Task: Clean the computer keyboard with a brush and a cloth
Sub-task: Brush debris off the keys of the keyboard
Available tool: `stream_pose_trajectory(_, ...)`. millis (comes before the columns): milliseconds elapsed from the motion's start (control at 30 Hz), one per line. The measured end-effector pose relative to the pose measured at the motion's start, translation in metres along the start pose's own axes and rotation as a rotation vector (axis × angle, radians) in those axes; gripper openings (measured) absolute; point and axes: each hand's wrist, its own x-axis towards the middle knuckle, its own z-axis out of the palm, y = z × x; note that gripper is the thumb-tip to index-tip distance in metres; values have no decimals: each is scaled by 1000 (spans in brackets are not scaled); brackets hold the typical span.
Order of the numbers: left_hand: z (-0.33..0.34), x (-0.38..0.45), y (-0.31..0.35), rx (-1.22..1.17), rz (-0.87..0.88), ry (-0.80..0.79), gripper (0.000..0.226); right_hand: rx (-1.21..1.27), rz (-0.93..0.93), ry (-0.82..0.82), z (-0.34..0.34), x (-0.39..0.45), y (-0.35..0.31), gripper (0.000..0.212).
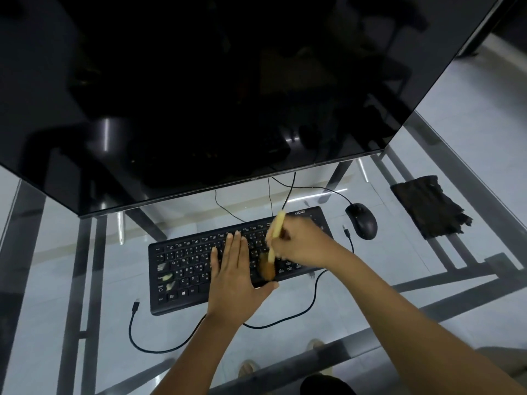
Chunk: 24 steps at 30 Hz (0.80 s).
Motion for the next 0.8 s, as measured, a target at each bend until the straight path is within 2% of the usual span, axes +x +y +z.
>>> stream_pose_trajectory(33, 0, 0, 0, -5, -5, -1, 105, -75, -15, -52, 3, -1, 0, 10)
stream_pose_trajectory(67, 0, 0, 0, -2, -6, -5, 106, -125, -22, 11, 5, 1, 4, 11)
stream_pose_trajectory(133, -1, 2, 3, 8, -1, -8, 109, -96, -20, 370, 2, 9, 9, 12)
stream_pose_trajectory(167, -1, 4, 4, 8, 0, -4, 110, -33, -14, 476, -1, 12, 11, 11)
stream_pose_trajectory(200, -2, 5, 4, 4, 1, -5, 110, 21, -5, 496, -5, 15, 10, 10)
stream_pose_trajectory(300, -1, 11, 9, -8, 18, -18, 109, 33, 67, 221, -10, 16, 13, 8)
stream_pose_trajectory(333, -1, 11, 8, -15, 12, -17, 108, -5, 52, 231, -9, 17, 14, 8)
stream_pose_trajectory(400, -2, 13, 12, -28, 19, -32, 106, -11, 28, 451, -16, 19, 19, 7)
stream_pose_trajectory(433, -2, 13, 13, -27, 19, -31, 105, 38, 26, 508, -19, 20, 19, 7)
stream_pose_trajectory(467, -2, 13, 13, -23, 20, -29, 105, 94, 38, 498, -24, 20, 20, 8)
stream_pose_trajectory(533, -3, 15, 14, -23, 20, -31, 104, 183, 99, 282, -28, 19, 20, 8)
stream_pose_trajectory(567, -2, 15, 14, -22, 21, -35, 104, 124, 113, 215, -27, 16, 20, 8)
stream_pose_trajectory(600, -2, 15, 14, -19, 23, -38, 103, 45, 95, 245, -25, 15, 21, 8)
stream_pose_trajectory(633, -2, 15, 14, -17, 24, -43, 103, -32, 75, 362, -24, 17, 23, 9)
stream_pose_trajectory(667, -2, 15, 14, -17, 29, -47, 103, -27, 59, 483, -25, 16, 23, 8)
stream_pose_trajectory(700, -2, 15, 15, -20, 36, -48, 103, 20, 63, 537, -28, 15, 25, 8)
stream_pose_trajectory(733, -2, 16, 16, -27, 43, -48, 103, 78, 78, 525, -31, 15, 25, 8)
stream_pose_trajectory(800, -2, 18, 18, -31, 53, -55, 104, 162, 148, 311, -35, 14, 27, 9)
